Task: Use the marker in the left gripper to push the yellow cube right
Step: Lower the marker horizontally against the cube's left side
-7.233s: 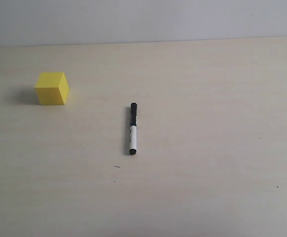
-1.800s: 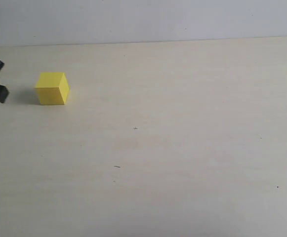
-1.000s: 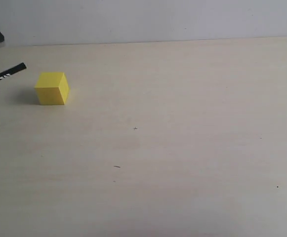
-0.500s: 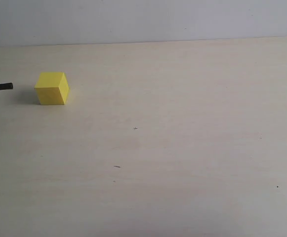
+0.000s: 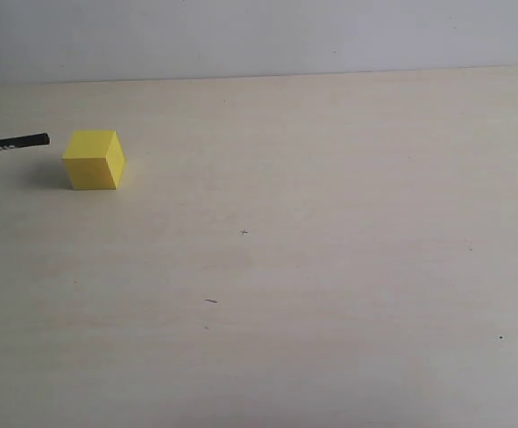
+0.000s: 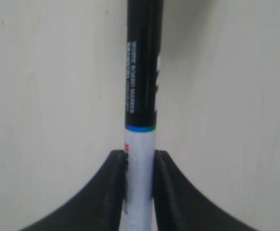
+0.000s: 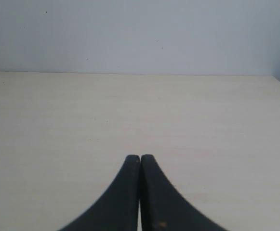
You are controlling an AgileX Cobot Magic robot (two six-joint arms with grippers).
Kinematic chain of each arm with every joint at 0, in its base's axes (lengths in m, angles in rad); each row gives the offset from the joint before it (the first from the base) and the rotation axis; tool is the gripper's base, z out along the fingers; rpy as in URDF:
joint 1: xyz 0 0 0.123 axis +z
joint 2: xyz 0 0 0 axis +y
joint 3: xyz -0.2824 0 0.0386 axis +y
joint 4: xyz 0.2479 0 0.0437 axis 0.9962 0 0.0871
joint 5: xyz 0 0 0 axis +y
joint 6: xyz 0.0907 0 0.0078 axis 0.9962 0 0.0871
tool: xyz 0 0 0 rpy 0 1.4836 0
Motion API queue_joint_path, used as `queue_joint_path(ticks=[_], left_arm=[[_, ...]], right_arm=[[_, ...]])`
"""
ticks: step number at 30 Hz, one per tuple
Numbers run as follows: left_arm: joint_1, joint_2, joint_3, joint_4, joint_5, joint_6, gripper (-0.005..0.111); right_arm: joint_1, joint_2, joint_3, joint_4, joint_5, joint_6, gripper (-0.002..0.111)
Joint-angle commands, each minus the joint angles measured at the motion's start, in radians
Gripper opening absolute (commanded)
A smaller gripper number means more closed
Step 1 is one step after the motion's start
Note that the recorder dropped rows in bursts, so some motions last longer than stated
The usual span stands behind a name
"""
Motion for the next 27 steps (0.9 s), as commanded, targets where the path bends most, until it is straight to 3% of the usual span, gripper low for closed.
queue_joint_path(ticks=[1, 11, 27], left_arm=[[0.001, 0.024, -0.046, -0.05, 0.08, 0.032, 0.0], [0.001, 0.102, -0.112, 0.012, 0.127, 0.034, 0.0], [-0.018, 0.153, -0.117, 0.054, 0.031, 0.069, 0.0]], right_arm=[[-0.003, -0.004, 0.005, -0.001, -0.012, -0.002, 0.0], [-0.003, -0.004, 0.005, -0.001, -0.012, -0.002, 0.0], [-0.003, -0.004, 0.005, -0.001, -0.012, -0.002, 0.0]])
